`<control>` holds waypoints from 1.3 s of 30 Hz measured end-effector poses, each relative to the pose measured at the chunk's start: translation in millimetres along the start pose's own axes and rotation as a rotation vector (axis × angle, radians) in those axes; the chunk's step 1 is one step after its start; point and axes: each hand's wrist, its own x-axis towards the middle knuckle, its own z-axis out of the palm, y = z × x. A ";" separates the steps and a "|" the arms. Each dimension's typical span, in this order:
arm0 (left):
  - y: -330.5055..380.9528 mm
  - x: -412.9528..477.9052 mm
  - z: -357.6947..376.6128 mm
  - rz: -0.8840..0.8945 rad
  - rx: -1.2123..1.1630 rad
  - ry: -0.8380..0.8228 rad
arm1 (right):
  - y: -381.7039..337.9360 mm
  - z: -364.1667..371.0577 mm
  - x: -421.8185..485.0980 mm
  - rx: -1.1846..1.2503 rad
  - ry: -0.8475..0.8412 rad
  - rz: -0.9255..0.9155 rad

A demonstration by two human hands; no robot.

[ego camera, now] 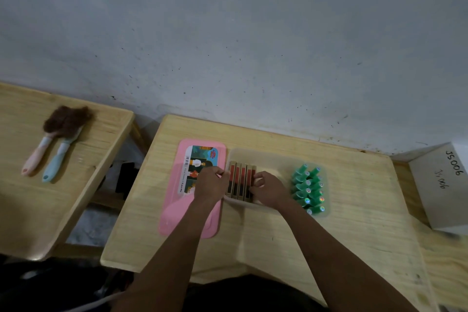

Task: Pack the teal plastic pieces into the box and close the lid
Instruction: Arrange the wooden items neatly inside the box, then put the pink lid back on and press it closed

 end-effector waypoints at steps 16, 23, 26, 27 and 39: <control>-55.2 -13.2 -34.9 -0.397 0.319 0.175 | 8.0 -13.5 -22.6 -0.119 -0.266 -0.206; -52.7 -10.5 -39.1 -0.435 0.186 0.201 | 6.4 -16.2 -29.8 -0.099 -0.301 -0.239; -53.1 -2.6 -55.8 -0.495 0.039 0.251 | 4.5 -17.4 -33.1 -0.092 -0.305 -0.236; -49.4 -2.0 -61.3 -0.455 -0.027 0.259 | 3.7 -17.7 -33.6 -0.096 -0.306 -0.237; 99.4 -15.7 -99.7 0.279 -0.066 0.477 | -15.9 -29.1 -35.3 0.528 -0.025 -0.050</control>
